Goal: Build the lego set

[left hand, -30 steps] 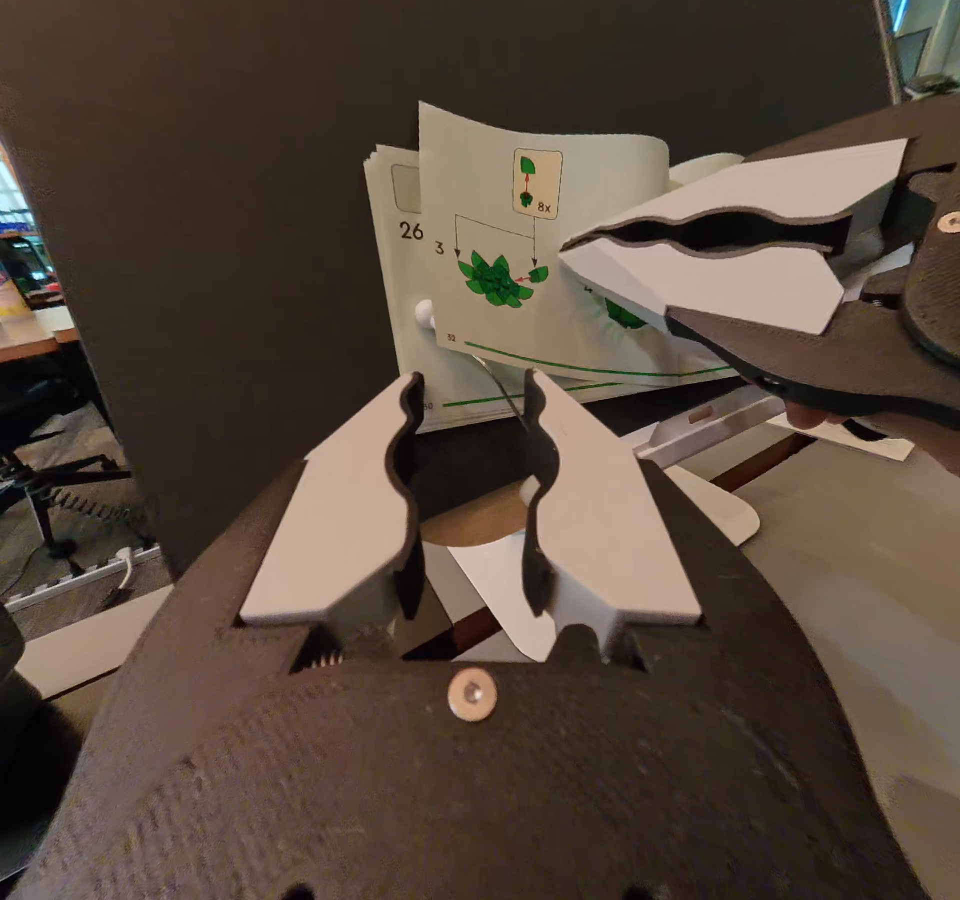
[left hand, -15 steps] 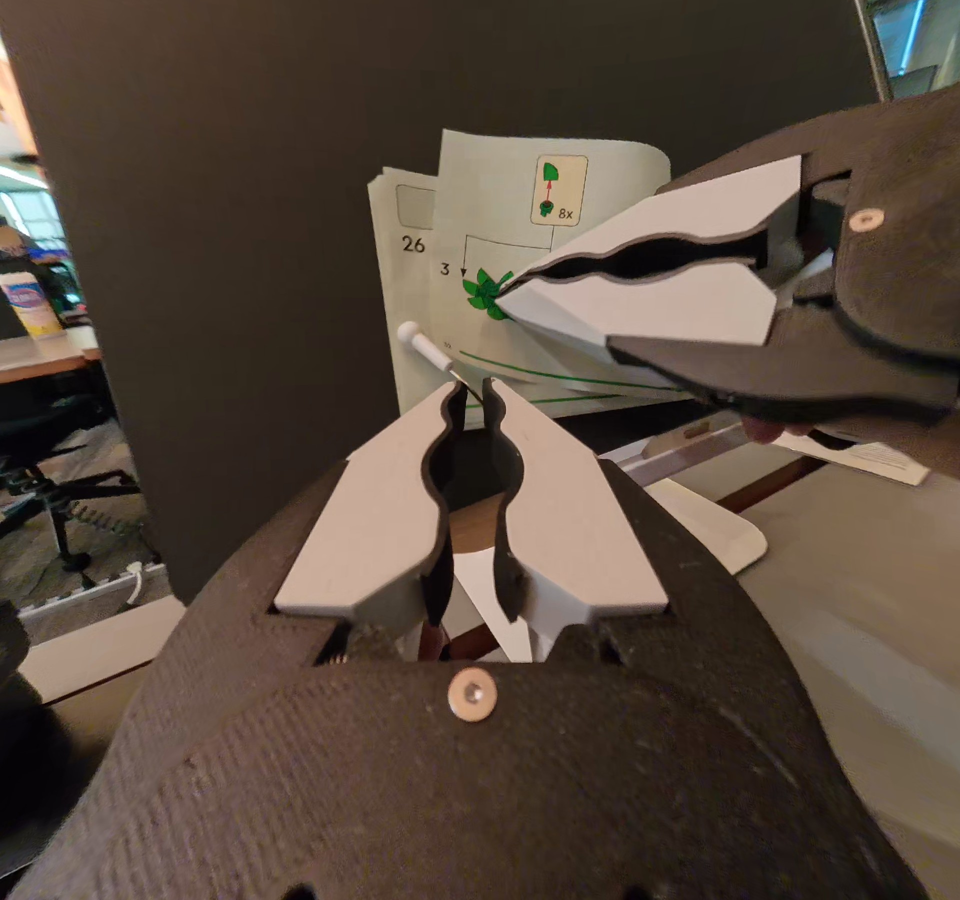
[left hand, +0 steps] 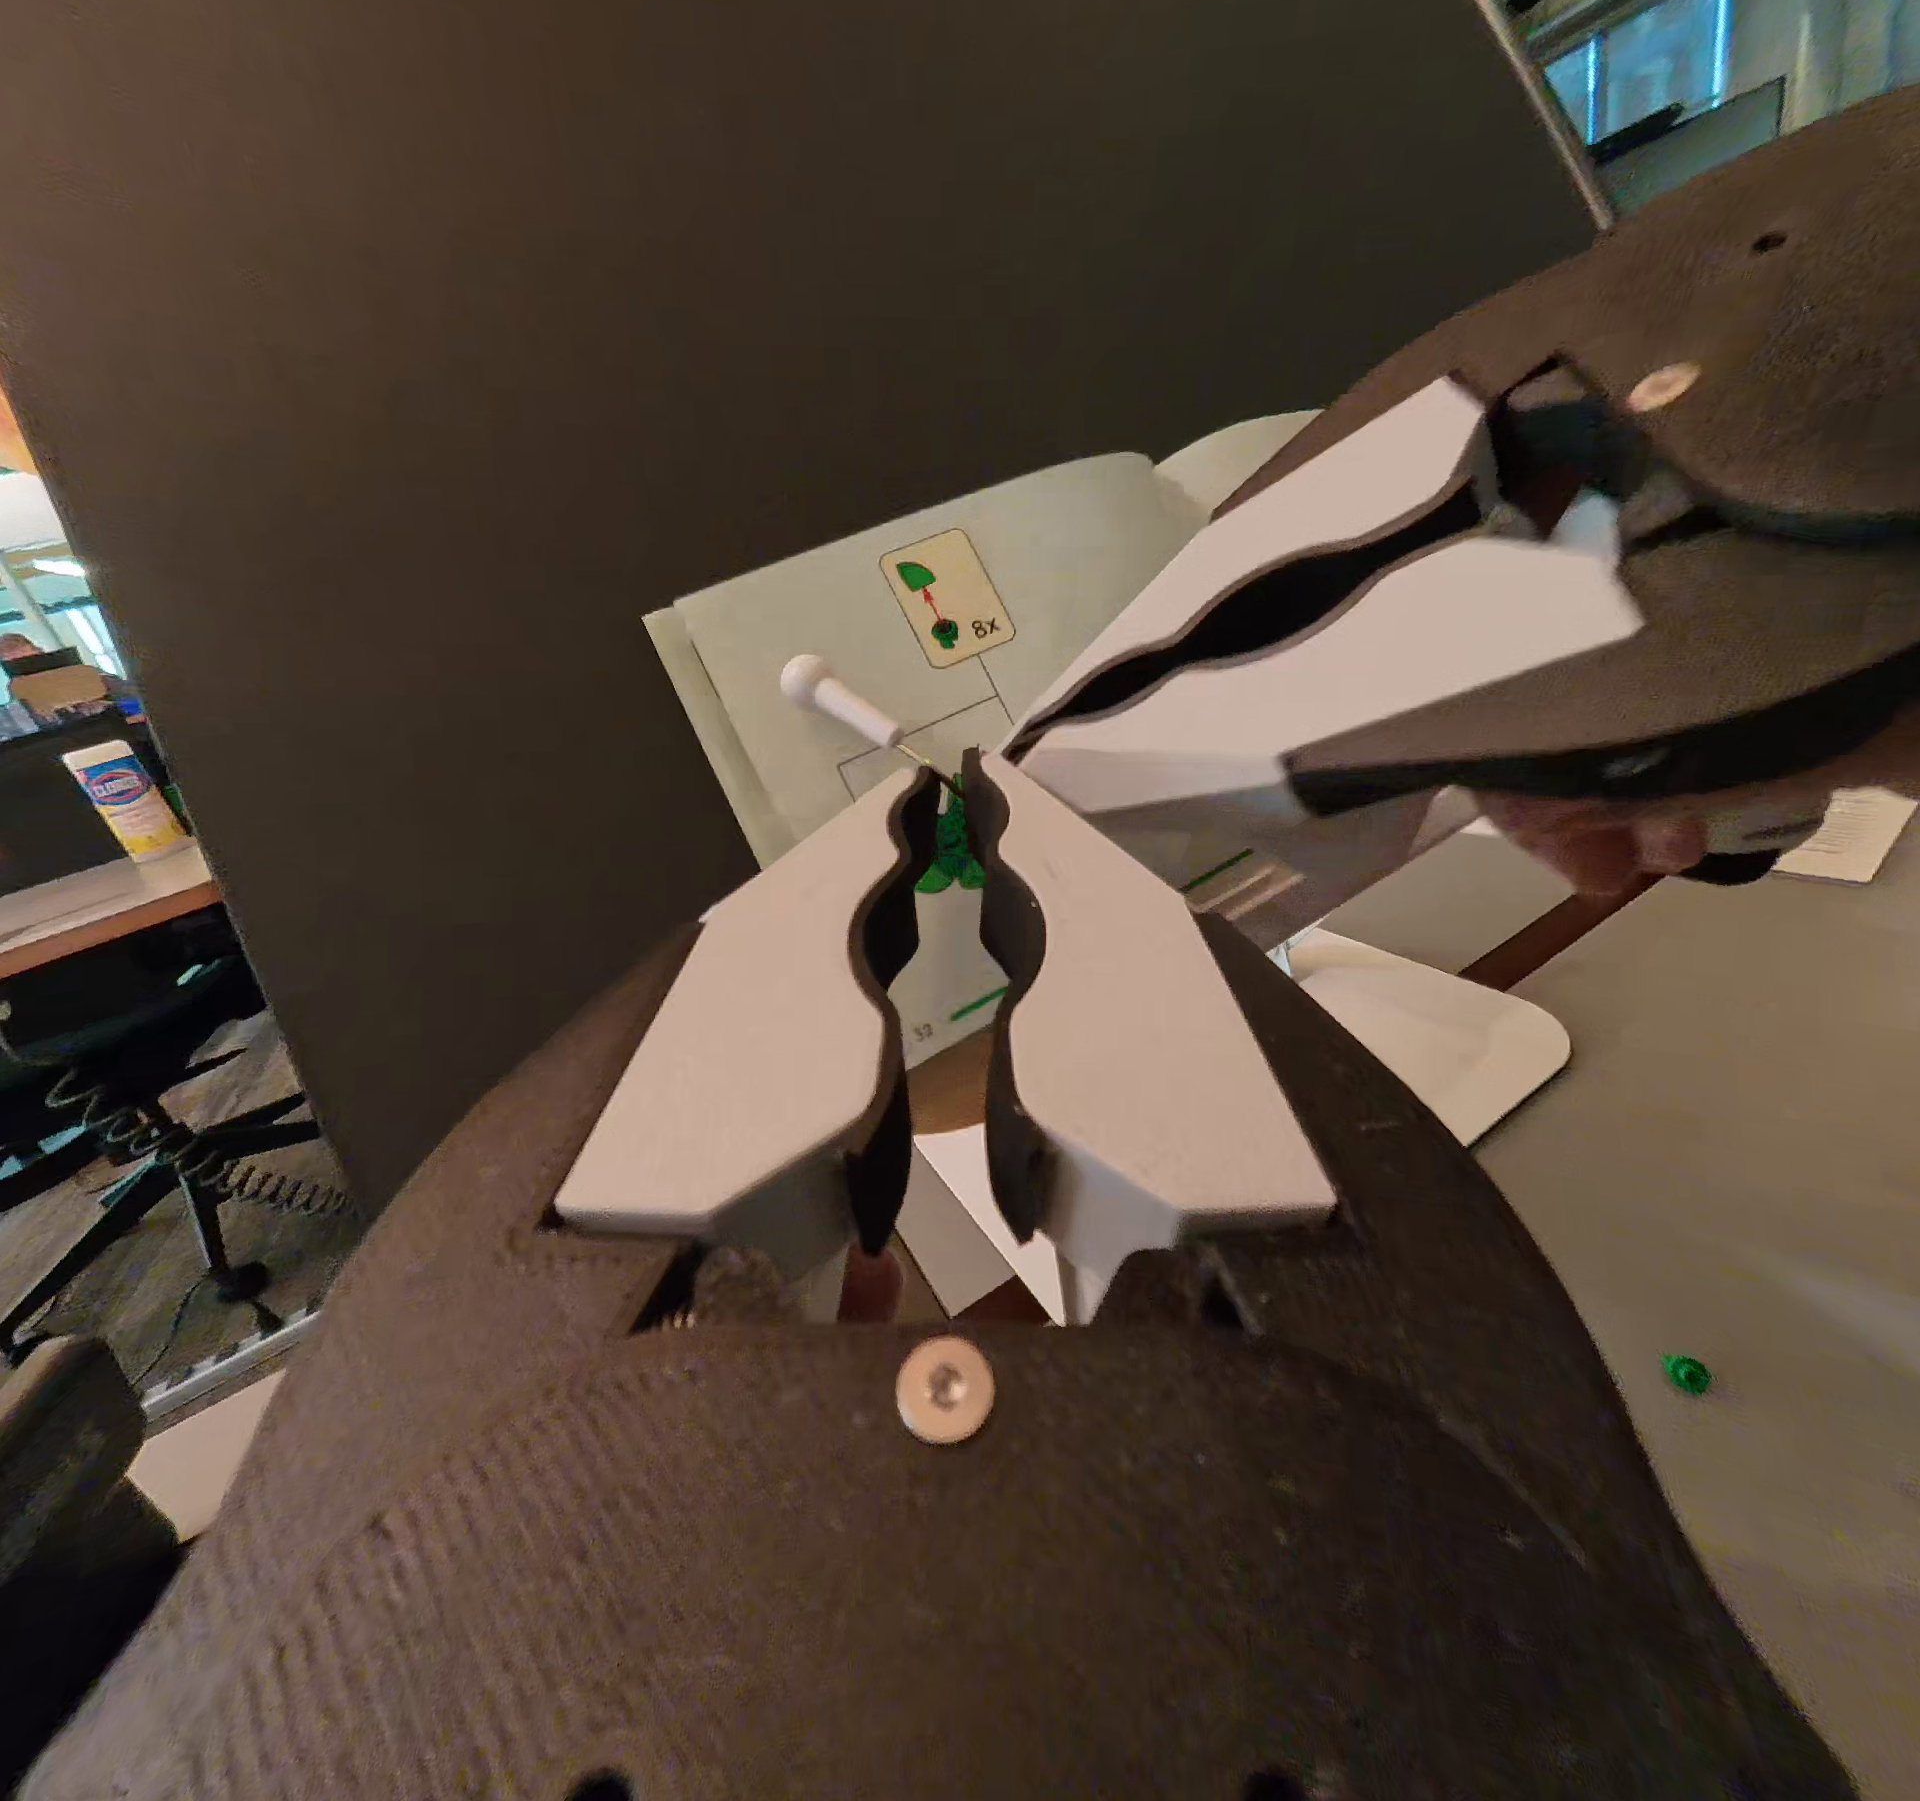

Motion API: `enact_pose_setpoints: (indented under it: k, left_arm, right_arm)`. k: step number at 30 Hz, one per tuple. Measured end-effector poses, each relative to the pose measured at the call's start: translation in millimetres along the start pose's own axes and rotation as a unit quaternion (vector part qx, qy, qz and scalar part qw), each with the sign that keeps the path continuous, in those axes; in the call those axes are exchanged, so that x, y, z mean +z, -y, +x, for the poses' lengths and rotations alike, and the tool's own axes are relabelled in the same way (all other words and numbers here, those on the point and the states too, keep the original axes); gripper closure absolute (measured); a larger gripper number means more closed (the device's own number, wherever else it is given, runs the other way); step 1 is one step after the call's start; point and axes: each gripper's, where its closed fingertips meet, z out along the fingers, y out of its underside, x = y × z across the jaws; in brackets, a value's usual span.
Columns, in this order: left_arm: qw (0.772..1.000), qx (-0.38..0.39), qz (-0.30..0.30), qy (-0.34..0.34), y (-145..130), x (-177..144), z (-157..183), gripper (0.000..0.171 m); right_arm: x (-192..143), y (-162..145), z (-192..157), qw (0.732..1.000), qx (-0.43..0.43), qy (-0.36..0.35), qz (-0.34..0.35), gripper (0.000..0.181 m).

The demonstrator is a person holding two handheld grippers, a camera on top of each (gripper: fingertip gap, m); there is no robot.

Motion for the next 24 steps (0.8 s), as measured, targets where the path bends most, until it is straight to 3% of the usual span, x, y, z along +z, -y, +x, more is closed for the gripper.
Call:
enact_pose_setpoints:
  k: [4, 7, 10, 16, 24]
  left_arm:
    - [1.0, 0.006, -0.005, 0.002, -2, 1, 0, 0.171]
    - [1.0, 0.008, -0.007, 0.004, -3, 1, 0, 0.171]
    - [1.0, 0.009, -0.008, 0.005, -4, 1, -1, 0.171]
    - [1.0, 0.009, -0.012, 0.003, -7, 0, -4, 0.17]
    - [1.0, 0.025, -0.014, 0.005, -7, 0, -4, 0.17]
  right_arm:
    - [-27, 19, 25, 0.996, 0.02, -0.058, 0.064, 0.181]
    - [-29, 1, 52, 0.992, 0.027, -0.123, 0.018, 0.181]
    - [-19, -17, 54, 0.991, 0.02, -0.133, -0.026, 0.181]
    - [-8, -8, 45, 0.988, -0.045, -0.149, -0.025, 0.181]
    - [-4, 0, 49, 0.987, -0.03, -0.155, -0.014, 0.181]
